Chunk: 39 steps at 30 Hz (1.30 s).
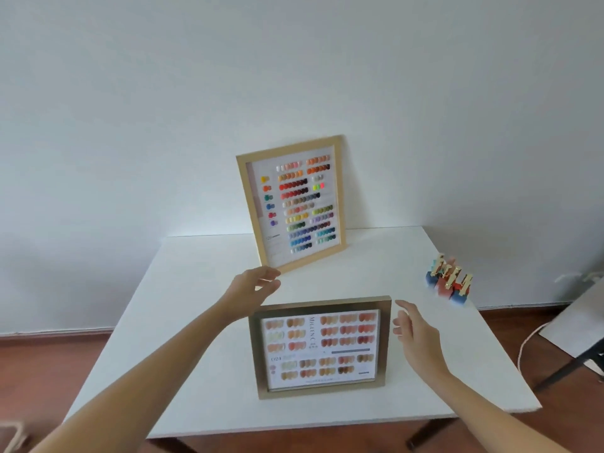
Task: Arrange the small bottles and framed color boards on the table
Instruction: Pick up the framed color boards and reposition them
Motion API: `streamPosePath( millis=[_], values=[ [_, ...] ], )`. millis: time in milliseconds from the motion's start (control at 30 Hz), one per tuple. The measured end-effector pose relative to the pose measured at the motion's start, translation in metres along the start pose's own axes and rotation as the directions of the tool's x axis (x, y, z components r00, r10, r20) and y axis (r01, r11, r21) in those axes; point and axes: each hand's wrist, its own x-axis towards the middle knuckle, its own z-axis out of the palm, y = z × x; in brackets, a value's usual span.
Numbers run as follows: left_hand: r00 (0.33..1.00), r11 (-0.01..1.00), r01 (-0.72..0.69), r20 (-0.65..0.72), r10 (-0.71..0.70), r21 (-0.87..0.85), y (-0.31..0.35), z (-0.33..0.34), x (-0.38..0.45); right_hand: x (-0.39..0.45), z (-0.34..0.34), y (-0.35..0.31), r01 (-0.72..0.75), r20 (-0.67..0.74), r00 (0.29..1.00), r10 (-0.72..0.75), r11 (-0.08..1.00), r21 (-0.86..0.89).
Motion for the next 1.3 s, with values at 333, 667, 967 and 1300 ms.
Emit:
streamPosePath(
  millis=[333, 667, 967, 1300],
  values=[
    [0.980, 0.998, -0.054, -0.191, 0.050, -0.015, -0.061, 0.047, -0.089, -0.037, 0.016, -0.015, 0.109, 0.034, 0.993, -0.109, 0.994, 0.001],
    [0.964, 0.998, 0.042, -0.261, -0.053, -0.048, -0.067, 0.088, -0.096, -0.032, 0.026, 0.002, 0.204, 0.177, 0.968, -0.179, 0.970, -0.133],
    [0.939, 0.999, 0.034, -0.343, -0.034, -0.004, -0.070, 0.086, -0.088, 0.000, 0.023, 0.011, 0.295, 0.275, 0.927, -0.253, 0.948, -0.123],
    [0.868, 0.997, 0.076, -0.493, -0.063, 0.005, -0.094, 0.036, -0.089, 0.055, 0.062, -0.042, 0.435, 0.411, 0.817, -0.405, 0.900, 0.023]
  ],
)
